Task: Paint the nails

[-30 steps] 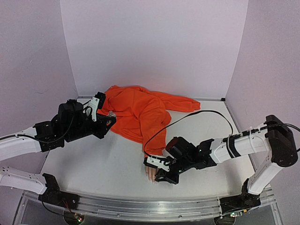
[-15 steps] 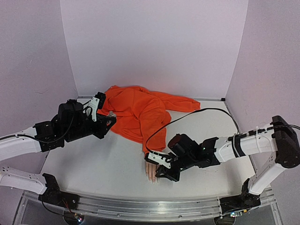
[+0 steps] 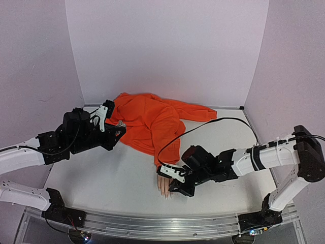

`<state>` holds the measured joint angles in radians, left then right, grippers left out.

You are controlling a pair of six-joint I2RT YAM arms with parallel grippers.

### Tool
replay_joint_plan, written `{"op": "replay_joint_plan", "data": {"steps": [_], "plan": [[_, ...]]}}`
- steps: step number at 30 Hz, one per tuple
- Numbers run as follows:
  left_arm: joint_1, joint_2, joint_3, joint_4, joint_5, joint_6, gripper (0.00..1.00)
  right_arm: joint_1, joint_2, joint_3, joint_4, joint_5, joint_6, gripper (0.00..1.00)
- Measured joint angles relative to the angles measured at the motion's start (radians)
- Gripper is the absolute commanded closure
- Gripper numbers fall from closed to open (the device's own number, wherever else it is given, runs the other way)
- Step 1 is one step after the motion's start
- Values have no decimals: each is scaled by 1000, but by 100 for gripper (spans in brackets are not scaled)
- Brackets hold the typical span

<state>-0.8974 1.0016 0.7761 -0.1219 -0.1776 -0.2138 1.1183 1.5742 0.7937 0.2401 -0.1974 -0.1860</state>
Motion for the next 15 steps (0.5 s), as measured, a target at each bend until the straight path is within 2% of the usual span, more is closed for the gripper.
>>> {"op": "replay_joint_plan", "data": {"steps": [15], "plan": [[0, 0, 0, 0, 0, 0, 100, 0, 42, 0, 5, 8, -1, 100]]}}
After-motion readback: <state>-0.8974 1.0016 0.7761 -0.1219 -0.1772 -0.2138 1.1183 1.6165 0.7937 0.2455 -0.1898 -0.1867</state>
